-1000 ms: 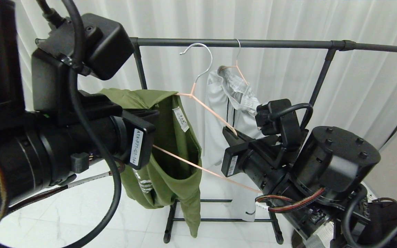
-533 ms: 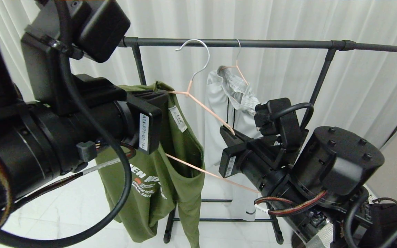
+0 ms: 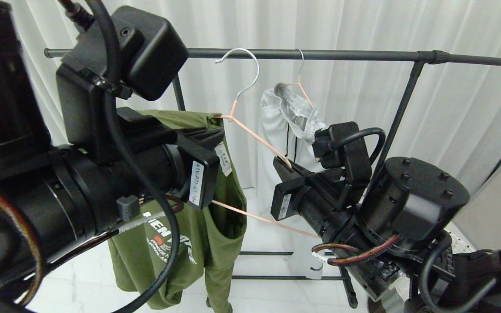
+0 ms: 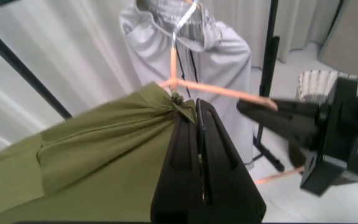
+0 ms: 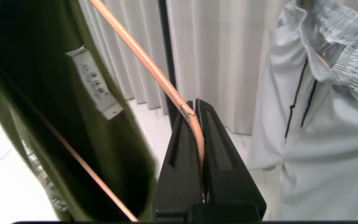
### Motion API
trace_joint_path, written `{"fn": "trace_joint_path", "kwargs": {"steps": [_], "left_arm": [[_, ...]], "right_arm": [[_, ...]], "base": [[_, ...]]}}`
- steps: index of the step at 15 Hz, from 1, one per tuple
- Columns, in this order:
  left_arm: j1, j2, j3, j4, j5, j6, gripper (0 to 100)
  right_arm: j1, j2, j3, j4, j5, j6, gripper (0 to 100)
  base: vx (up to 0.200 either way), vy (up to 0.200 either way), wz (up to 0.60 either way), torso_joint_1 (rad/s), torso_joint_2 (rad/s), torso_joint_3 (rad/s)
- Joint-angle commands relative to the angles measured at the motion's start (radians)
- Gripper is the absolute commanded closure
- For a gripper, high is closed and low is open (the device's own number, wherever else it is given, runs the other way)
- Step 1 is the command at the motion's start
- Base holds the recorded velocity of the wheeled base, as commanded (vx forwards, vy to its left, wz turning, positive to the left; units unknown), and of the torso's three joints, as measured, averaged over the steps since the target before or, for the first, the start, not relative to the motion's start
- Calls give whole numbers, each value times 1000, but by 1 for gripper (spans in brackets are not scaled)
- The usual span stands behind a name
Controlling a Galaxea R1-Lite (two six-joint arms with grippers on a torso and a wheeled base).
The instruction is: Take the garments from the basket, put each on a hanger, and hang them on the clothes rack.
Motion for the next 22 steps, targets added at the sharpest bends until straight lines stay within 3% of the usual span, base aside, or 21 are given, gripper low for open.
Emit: {"fn": "trace_joint_path", "kwargs": {"steps": [1, 2, 3, 7, 10, 15, 17, 22], "left_arm": [[1, -16, 29, 0, 1, 2, 100], [1, -21, 37, 0, 1, 2, 100], [1, -24, 40, -1, 1, 2, 0], [13, -31, 37, -1, 2, 2, 0], [30, -50, 44, -1, 1, -1, 0], [57, -140, 80, 0, -4, 11, 0], [154, -223, 146, 2, -126, 108, 0], [499, -194, 149, 2, -613, 335, 0]], "right_arm": [[-18, -14, -1, -1, -1, 1, 100], [-25, -17, -1, -1, -2, 1, 100], [-28, -23, -1, -1, -2, -5, 100], [-32, -42, 1, -1, -4, -15, 100], [-64, -57, 9, -51, -4, -71, 100], [-93, -112, 127, -99, 7, -148, 100], [-104, -154, 196, -110, 29, -159, 100], [-104, -224, 311, -143, 78, -231, 100]], "base": [[0, 0, 0, 0, 0, 0], [0, 0, 0, 0, 0, 0], [0, 0, 0, 0, 0, 0], [0, 0, 0, 0, 0, 0], [0, 0, 0, 0, 0, 0], [0, 0, 0, 0, 0, 0], [0, 0, 0, 0, 0, 0], [0, 0, 0, 0, 0, 0]]}}
